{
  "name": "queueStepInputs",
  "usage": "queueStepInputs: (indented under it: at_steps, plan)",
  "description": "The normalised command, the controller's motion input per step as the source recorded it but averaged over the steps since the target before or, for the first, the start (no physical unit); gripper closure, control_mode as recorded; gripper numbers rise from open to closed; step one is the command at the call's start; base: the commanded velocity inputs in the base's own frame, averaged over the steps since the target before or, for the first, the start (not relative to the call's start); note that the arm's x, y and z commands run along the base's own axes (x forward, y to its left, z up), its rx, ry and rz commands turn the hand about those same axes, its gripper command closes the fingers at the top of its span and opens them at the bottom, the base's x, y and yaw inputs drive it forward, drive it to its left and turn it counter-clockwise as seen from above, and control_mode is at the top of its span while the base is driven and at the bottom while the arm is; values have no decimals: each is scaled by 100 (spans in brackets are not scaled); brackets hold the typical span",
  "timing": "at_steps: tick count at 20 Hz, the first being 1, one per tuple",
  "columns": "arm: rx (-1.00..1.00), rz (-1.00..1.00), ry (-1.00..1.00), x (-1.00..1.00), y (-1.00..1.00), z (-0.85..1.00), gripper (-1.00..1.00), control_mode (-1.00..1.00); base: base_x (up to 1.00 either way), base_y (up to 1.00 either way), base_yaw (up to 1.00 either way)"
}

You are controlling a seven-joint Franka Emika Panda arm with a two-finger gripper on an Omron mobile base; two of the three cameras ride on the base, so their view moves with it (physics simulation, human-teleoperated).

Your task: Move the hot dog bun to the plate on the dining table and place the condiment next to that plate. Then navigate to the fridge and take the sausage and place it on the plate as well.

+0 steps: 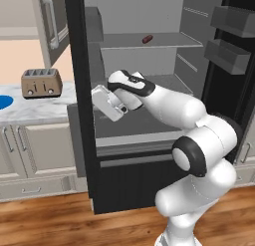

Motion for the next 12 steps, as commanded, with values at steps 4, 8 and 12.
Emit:
queueStepInputs:
  at_steps: [4, 8, 12]
  plan:
    - [-1, 0, -1, -2, -14, -4, -100, -100, 0, 0, 0]
    - [-1, -7, -3, -12, -66, 1, -100, -100, 0, 0, 0]
    - [-1, -8, -4, -24, -78, 3, -100, -100, 0, 0, 0]
